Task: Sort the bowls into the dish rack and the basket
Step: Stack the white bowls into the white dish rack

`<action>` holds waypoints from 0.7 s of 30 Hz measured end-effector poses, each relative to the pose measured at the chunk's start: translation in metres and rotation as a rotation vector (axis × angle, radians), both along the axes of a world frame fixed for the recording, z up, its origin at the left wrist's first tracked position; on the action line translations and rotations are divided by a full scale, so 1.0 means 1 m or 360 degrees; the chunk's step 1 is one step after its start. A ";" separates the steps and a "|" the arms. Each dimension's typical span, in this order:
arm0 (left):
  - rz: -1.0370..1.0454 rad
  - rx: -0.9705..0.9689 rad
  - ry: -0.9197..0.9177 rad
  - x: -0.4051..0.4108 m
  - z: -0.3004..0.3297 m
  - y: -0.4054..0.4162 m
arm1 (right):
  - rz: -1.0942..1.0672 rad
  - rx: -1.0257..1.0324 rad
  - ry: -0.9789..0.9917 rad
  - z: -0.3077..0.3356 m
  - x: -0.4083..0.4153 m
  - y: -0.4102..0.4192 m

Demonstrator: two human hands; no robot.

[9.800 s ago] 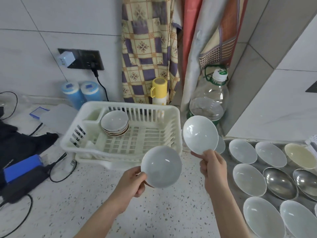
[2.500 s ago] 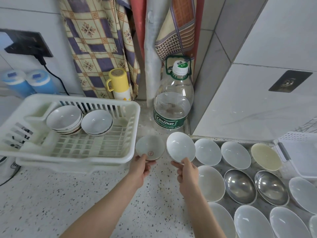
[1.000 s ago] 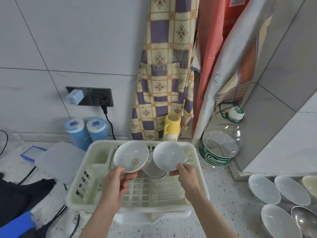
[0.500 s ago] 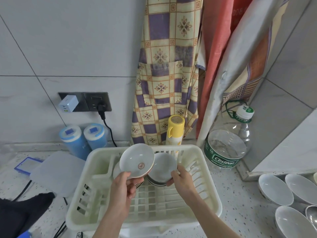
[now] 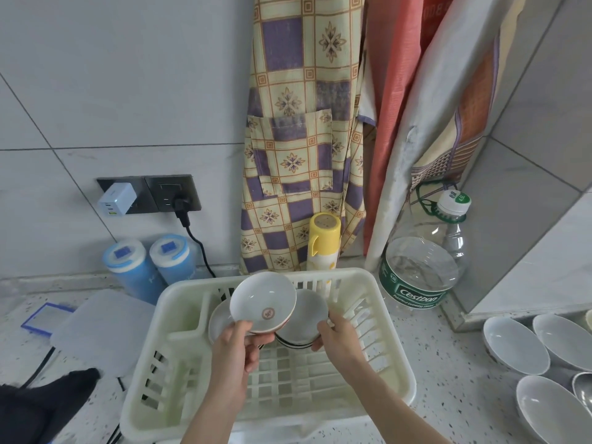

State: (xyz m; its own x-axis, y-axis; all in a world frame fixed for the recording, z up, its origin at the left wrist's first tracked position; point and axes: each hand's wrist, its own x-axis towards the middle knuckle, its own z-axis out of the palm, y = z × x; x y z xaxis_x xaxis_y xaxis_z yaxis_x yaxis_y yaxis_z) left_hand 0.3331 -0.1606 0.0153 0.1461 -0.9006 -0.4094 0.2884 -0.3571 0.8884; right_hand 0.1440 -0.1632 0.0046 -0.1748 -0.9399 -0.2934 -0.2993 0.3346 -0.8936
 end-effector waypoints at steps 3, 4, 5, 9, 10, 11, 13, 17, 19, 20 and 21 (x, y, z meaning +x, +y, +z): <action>-0.0024 0.0009 -0.0042 -0.002 0.001 -0.001 | -0.0001 0.0020 -0.0027 -0.002 -0.001 0.000; -0.0036 0.0010 -0.0050 -0.003 0.002 -0.001 | 0.0001 0.0030 -0.0033 -0.003 -0.001 0.000; -0.0047 0.0009 -0.0056 -0.004 0.003 -0.001 | 0.0000 0.0035 -0.0035 -0.004 -0.002 0.000; -0.0081 0.0011 -0.0083 -0.011 0.007 -0.004 | 0.0008 0.0062 -0.0053 -0.009 -0.004 -0.002; -0.0086 0.0010 -0.0090 -0.013 0.009 -0.005 | 0.0004 0.0080 -0.0051 -0.009 -0.004 -0.002; -0.0091 0.0007 -0.0100 -0.015 0.010 -0.005 | -0.0018 0.0091 -0.0048 -0.009 -0.004 -0.002; -0.0108 -0.0004 -0.0139 -0.018 0.013 -0.005 | -0.0140 0.0070 -0.0024 -0.009 -0.006 -0.002; -0.0188 -0.0020 -0.0291 -0.022 0.016 -0.005 | -0.0423 -0.0080 -0.0294 -0.004 -0.014 -0.001; -0.0220 -0.0021 -0.0362 -0.026 0.016 -0.004 | -0.0381 -0.0175 -0.0421 -0.001 -0.016 0.000; -0.0234 -0.0023 -0.0394 -0.028 0.016 -0.004 | -0.0321 -0.0210 -0.0453 0.001 -0.016 0.001; -0.0244 -0.0028 -0.0423 -0.031 0.016 -0.003 | -0.0257 -0.0240 -0.0465 0.002 -0.015 0.002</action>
